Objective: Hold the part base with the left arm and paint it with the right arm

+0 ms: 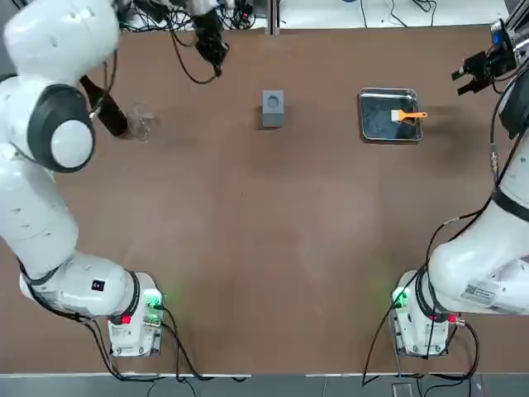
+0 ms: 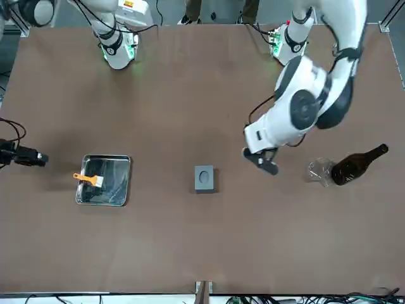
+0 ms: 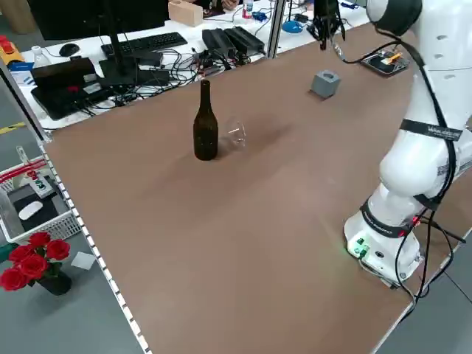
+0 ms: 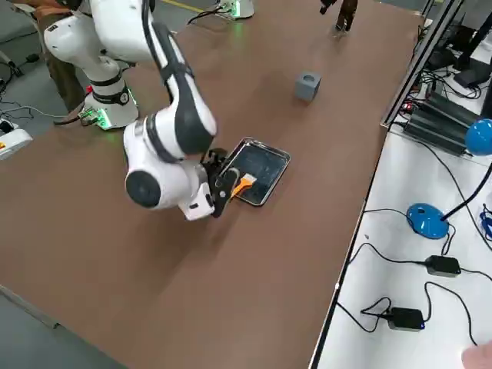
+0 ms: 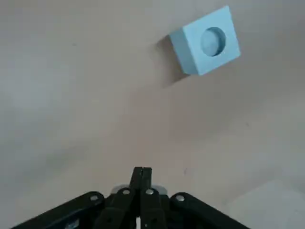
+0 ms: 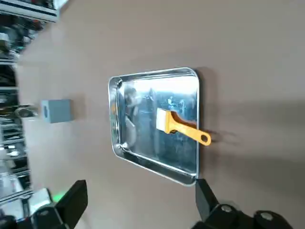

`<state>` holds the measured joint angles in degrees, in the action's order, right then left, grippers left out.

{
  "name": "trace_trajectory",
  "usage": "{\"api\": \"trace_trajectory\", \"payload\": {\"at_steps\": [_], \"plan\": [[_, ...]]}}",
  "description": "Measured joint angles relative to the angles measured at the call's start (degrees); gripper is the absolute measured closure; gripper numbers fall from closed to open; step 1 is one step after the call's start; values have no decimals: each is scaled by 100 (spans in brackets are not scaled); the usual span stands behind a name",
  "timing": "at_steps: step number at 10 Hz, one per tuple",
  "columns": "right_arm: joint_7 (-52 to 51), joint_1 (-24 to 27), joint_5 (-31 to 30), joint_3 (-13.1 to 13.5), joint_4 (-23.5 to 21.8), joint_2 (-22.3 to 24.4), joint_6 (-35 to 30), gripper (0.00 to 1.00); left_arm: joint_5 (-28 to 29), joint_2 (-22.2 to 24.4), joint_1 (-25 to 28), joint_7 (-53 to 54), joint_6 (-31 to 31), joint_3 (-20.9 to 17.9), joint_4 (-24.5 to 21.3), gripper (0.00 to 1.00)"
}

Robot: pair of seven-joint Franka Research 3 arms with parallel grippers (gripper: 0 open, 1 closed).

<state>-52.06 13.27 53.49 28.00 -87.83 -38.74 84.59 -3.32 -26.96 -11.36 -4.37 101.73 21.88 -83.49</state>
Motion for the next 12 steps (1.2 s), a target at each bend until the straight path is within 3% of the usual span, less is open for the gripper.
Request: {"api": "trace_trajectory", "payload": {"at_steps": [3, 6, 11, 12], "plan": [[-339, 167, 766, -3, 296, -684, -317, 0, 0, -494, -100, 97, 585, 7, 64, 99], [-542, 234, 1362, -10, 748, -1620, -551, 2, 0, -840, -183, 544, 743, 38, 156, 99], [-613, 232, 1514, -48, 883, -1989, -618, 6, 0, -1425, -344, 712, 1379, 39, 398, 99], [-655, 232, 1519, -48, 889, -1999, -630, 14, -188, -1490, -366, 594, 1386, 39, 405, 99]]}}
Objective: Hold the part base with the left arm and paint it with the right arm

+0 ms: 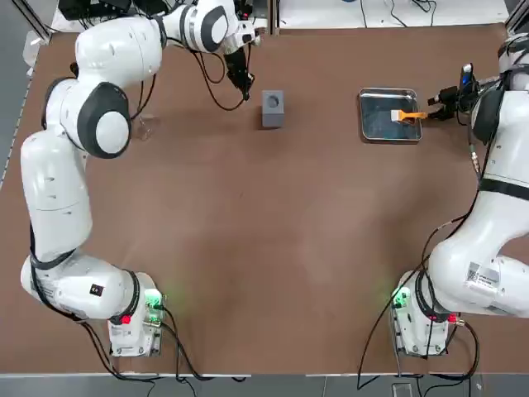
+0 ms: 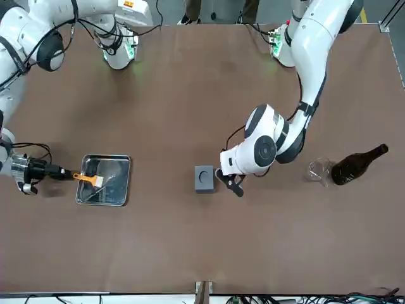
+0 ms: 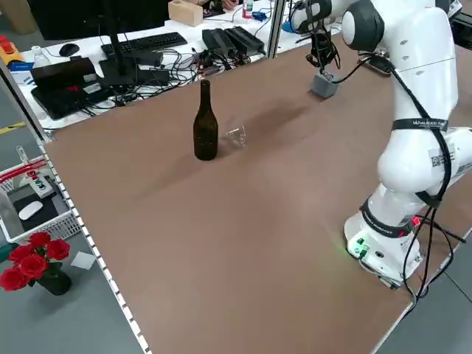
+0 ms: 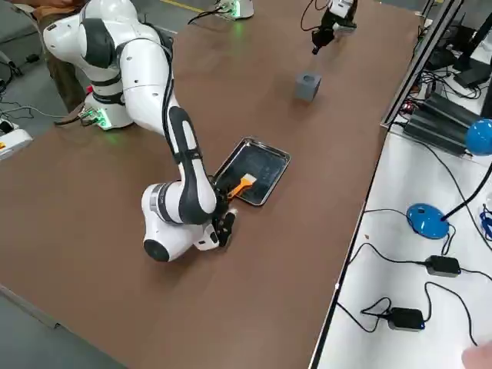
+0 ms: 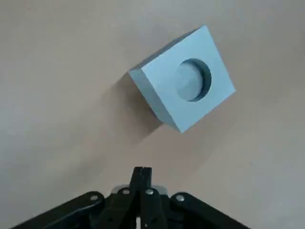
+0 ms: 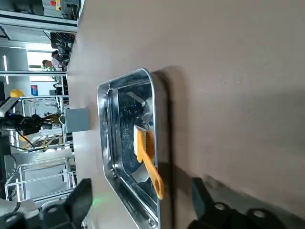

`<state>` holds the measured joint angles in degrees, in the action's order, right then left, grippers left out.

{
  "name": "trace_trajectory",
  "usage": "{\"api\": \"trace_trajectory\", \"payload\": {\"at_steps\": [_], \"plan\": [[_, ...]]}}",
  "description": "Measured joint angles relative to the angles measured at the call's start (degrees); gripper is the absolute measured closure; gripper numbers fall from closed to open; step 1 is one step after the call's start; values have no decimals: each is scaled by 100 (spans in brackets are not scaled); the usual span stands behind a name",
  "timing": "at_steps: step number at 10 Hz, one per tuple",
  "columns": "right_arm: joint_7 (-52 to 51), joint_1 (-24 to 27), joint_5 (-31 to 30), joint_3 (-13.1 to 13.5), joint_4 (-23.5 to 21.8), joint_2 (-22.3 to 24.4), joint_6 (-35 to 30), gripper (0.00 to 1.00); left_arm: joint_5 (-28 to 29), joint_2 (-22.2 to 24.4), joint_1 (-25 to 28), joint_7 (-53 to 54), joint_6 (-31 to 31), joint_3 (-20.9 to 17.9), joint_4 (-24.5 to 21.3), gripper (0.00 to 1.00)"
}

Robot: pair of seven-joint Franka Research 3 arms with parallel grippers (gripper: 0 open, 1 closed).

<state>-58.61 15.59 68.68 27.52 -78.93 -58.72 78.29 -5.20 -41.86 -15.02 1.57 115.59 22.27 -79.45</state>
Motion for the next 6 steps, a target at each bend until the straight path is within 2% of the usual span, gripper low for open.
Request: {"api": "trace_trajectory", "payload": {"at_steps": [2, 6], "plan": [[-49, -1, 8, -4, 9, -2, -11, 23, -312, -154, -2, -92, 8, -12, 4, 99], [-145, -18, 171, -56, 16, -101, -14, 26, -339, -204, -24, -136, 12, -17, 29, 98]]}}
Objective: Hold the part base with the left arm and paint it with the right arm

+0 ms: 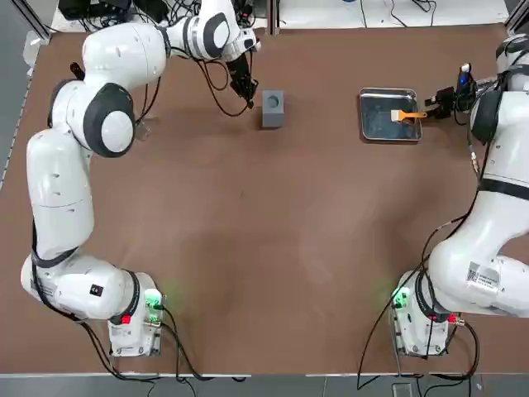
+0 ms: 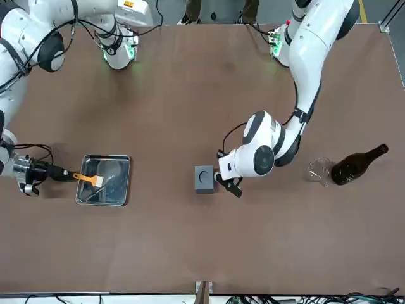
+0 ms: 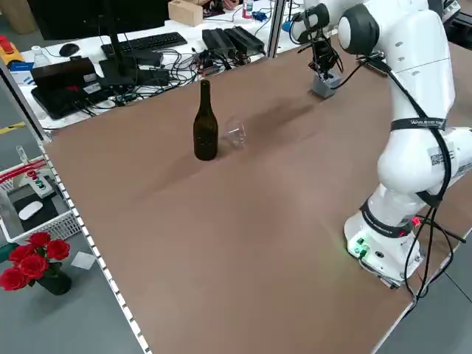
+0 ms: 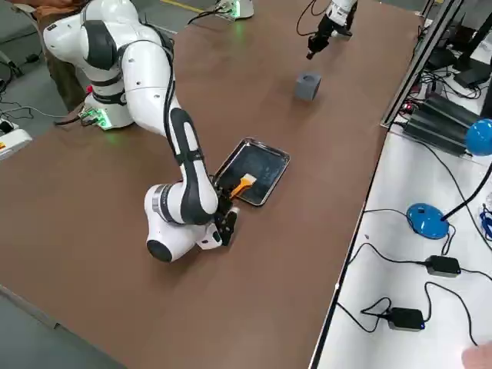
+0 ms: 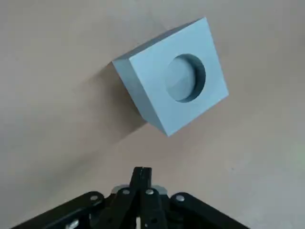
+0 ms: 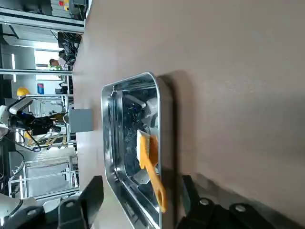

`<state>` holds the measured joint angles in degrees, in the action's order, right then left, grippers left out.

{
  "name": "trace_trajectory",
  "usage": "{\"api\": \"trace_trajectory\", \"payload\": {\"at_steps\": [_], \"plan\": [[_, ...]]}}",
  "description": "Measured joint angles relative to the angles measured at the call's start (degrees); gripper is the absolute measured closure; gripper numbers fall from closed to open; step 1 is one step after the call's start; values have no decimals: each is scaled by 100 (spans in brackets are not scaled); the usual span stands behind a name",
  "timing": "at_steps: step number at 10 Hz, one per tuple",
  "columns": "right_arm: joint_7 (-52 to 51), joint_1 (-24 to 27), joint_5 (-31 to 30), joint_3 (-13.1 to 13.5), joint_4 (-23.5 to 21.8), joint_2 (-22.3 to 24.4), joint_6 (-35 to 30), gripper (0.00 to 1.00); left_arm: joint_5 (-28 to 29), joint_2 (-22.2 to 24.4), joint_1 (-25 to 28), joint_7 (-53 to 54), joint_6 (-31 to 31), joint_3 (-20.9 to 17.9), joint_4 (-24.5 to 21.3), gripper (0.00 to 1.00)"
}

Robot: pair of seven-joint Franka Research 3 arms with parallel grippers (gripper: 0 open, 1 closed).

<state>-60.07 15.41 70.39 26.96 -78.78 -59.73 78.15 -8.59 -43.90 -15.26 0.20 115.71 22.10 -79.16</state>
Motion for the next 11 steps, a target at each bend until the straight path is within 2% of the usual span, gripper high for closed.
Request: {"api": "trace_trajectory", "payload": {"at_steps": [3, 5, 11], "plan": [[-40, -8, 41, -6, 12, -80, -4, 43, 0, -99, -14, -2, 139, 0, 0, 97], [-41, -8, 42, -5, 23, -80, -65, 60, 0, -171, -18, -2, 252, 0, 0, 97], [-42, 9, 42, 3, 23, -80, -163, 68, 0, -185, -239, -5, 442, 3, -1, 97]]}}
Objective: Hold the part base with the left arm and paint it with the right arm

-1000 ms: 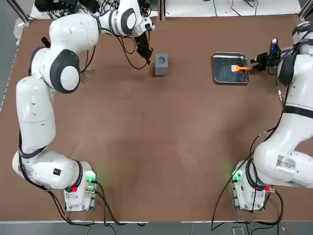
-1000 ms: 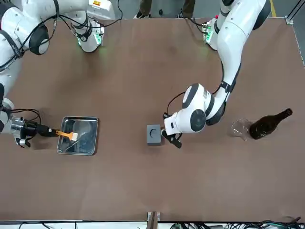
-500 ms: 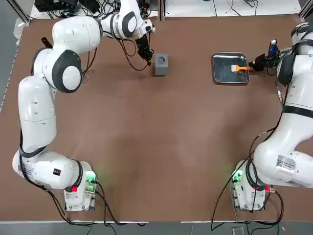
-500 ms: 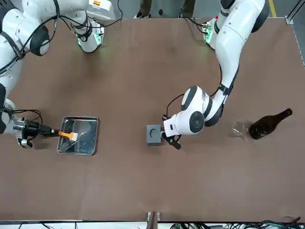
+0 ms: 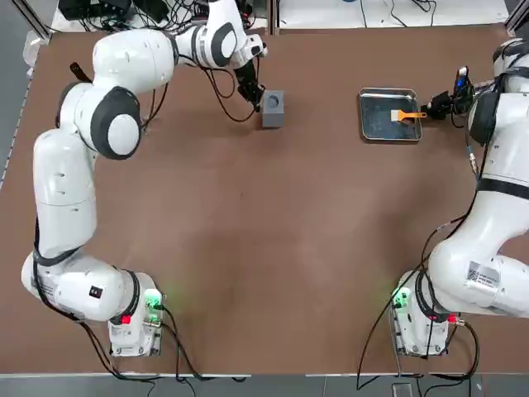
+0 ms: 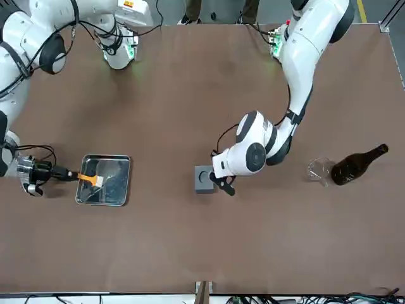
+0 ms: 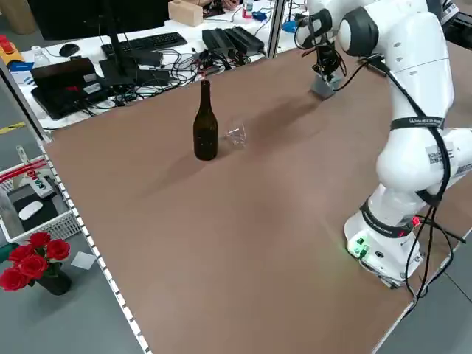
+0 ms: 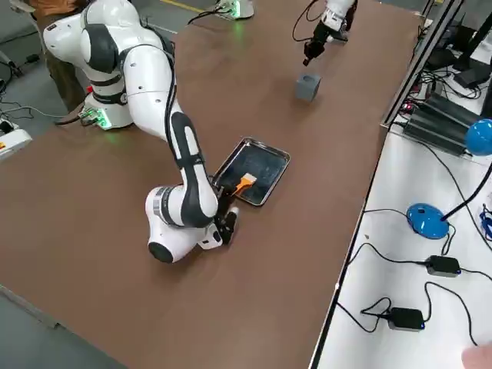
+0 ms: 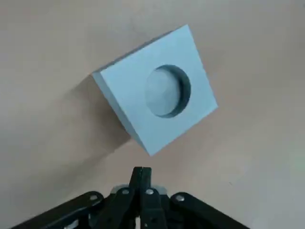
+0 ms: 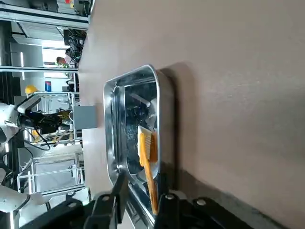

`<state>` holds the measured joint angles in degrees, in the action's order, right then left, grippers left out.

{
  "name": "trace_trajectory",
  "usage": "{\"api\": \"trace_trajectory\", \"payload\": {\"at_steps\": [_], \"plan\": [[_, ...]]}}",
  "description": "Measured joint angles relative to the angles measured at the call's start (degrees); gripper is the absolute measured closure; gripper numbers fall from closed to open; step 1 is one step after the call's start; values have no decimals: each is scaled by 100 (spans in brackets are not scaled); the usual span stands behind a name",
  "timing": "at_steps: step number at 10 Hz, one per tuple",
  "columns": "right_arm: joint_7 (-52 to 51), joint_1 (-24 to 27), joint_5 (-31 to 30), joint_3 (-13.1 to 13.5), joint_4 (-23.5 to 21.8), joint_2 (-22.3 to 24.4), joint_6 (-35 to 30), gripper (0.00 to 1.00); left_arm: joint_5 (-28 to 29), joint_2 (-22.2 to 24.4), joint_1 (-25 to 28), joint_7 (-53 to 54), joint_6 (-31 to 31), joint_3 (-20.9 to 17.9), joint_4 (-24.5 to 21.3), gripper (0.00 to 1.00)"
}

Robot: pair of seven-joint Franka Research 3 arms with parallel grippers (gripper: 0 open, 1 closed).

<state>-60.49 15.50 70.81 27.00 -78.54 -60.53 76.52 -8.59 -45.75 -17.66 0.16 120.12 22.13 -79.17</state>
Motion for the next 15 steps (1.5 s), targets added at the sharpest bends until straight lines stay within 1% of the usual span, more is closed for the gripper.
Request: {"api": "trace_trajectory", "payload": {"at_steps": [1, 2, 3, 5, 9, 11, 12, 13, 15], "plan": [[0, 0, 0, 0, 0, 0, -6, 72, 0, -30, -31, 0, 0, -1, 0, 97], [-1, 0, 0, 1, 0, 0, -7, 80, 0, -64, -38, 0, 7, -2, 0, 97], [-1, 0, 0, 2, 0, 0, -16, 84, 0, -81, -32, 24, 16, -4, 2, 97], [-1, -2, 0, 1, 0, 0, -50, 96, 0, -82, -29, 94, 29, -7, 46, 97], [105, -19, 0, 1, 30, 5, -124, 96, 106, -81, -30, 103, 289, -18, 195, 97], [710, -86, -33, 67, 160, 97, -413, 96, 191, -82, -30, 109, 416, -20, 195, 98], [1084, -184, -180, 164, 229, 268, -429, 96, 232, -83, -31, 137, 459, -23, 195, 98], [1435, -299, -532, 210, 275, 545, -316, 96, 314, -97, -43, 162, 498, -32, 193, 98], [2171, -610, -1450, 211, 292, 1184, 219, 96, 374, -154, -134, 179, 689, -108, 189, 98]]}}
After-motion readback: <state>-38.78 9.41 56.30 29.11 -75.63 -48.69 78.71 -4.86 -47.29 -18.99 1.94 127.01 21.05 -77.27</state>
